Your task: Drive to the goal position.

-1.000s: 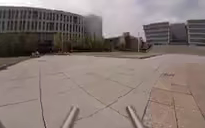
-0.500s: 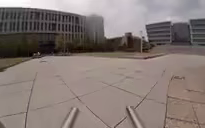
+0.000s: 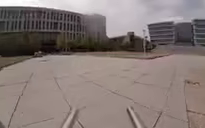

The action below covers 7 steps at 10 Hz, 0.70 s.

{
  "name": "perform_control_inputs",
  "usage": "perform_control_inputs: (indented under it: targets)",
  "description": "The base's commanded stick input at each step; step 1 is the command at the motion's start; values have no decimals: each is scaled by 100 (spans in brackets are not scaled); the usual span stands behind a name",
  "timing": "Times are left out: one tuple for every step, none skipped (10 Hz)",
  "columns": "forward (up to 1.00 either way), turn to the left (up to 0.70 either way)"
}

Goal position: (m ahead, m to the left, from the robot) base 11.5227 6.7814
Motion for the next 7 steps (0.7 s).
perform_control_inputs:
  targets:
    - [70,0]
    - [70,0]
    - [70,0]
    - [70,0]
    - [70,0]
    - [70,0]
    - [70,0]
